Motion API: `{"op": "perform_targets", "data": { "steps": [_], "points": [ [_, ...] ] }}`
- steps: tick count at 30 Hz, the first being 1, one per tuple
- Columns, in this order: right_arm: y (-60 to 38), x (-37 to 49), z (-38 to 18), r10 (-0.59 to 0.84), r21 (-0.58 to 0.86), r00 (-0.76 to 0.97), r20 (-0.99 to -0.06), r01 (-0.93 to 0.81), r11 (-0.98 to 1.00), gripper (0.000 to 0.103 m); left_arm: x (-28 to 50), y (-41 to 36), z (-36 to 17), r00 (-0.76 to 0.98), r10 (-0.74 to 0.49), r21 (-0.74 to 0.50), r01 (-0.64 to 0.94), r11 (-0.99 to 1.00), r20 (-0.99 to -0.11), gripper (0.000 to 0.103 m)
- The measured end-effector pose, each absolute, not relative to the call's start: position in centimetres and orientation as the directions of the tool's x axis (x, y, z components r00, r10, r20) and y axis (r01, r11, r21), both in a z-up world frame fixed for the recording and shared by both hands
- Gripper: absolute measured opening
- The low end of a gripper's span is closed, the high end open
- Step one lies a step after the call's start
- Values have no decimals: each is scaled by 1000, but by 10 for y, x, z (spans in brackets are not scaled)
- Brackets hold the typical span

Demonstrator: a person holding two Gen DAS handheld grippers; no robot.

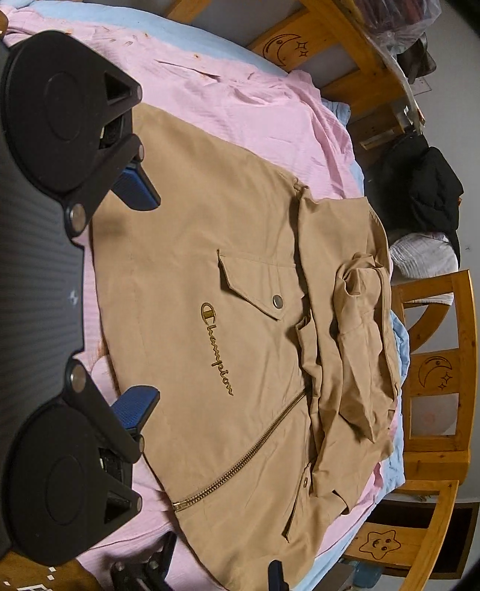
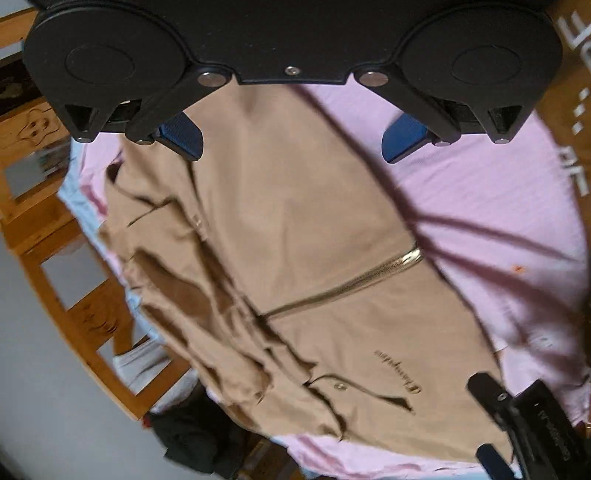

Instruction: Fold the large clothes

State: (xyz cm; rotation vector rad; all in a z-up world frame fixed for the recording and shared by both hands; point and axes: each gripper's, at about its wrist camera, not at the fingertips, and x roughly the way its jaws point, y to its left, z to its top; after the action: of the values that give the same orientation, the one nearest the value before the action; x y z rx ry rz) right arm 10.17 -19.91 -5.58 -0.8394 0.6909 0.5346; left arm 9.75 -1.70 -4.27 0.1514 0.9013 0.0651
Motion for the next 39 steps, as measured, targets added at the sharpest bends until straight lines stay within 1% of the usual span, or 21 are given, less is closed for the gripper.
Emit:
{"op": "perform_targets", "data": {
  "steps": [4,5,6,7,8,9,10,12,13,14,15,17,19,21,23,24,27,29,31,34,39],
  "points": [
    [-202,102,-59,171,-514,703,-691,-644,567,101,100,-18,-41,619,121,164,13,986,-776,102],
    [-202,102,-58,180,-516,709,-682,-641,568,95,100,-18,-41,620,121,166,14,986,-775,102],
    [-203,101,-57,192,-509,706,-682,-646,569,85,100,-17,-41,620,121,167,16,986,-775,102],
    [-203,100,-57,205,-496,696,-688,-658,567,82,101,-17,-41,620,120,168,19,986,-775,102],
    [-203,101,-57,217,-485,686,-695,-670,562,75,101,-17,-41,620,119,170,23,985,-775,102],
    [-202,102,-58,228,-476,675,-702,-682,555,65,101,-18,-41,620,121,175,27,984,-775,102],
    [-202,102,-57,243,-458,659,-712,-698,551,60,100,-19,-41,620,123,179,30,983,-775,102],
    [-201,101,-57,266,-426,630,-730,-723,543,38,100,-21,-41,623,122,185,38,982,-772,102],
    [-200,101,-56,275,-418,620,-735,-734,536,32,100,-21,-41,625,120,187,43,982,-772,102],
    [-198,98,-56,282,-416,617,-735,-738,531,25,99,-22,-41,626,117,187,47,981,-771,102],
    [-196,97,-55,287,-421,621,-730,-738,527,20,99,-22,-41,628,113,187,52,981,-770,102],
    [-195,96,-49,296,-428,635,-714,-730,533,15,97,-23,-40,635,103,186,64,981,-766,102],
    [-198,99,-38,307,-400,638,-706,-718,569,12,91,-24,-37,661,70,178,98,979,-747,102],
    [-202,106,-24,322,-351,632,-705,-706,615,11,81,-28,-31,711,18,180,154,972,-703,102],
    [-206,115,-10,343,-293,619,-707,-697,655,10,73,-35,-30,738,-18,210,215,954,-675,102],
    [-207,121,-4,352,-262,610,-710,-693,672,10,72,-40,-33,738,-19,234,237,943,-674,102],
    [-212,138,10,379,-170,581,-721,-678,715,9,79,-50,-44,728,11,288,257,922,-685,103],
    [-214,147,19,394,-127,574,-718,-664,737,9,89,-53,-54,723,58,332,243,911,-688,102],
    [-215,153,27,402,-114,581,-708,-655,747,9,98,-53,-62,714,109,375,226,899,-692,102],
    [-214,159,37,411,-108,590,-695,-651,751,9,110,-43,-70,702,167,405,187,895,-693,99],
    [-216,169,45,423,-102,598,-681,-650,754,9,117,-8,-68,706,281,464,75,883,-650,98]
  ]
}}
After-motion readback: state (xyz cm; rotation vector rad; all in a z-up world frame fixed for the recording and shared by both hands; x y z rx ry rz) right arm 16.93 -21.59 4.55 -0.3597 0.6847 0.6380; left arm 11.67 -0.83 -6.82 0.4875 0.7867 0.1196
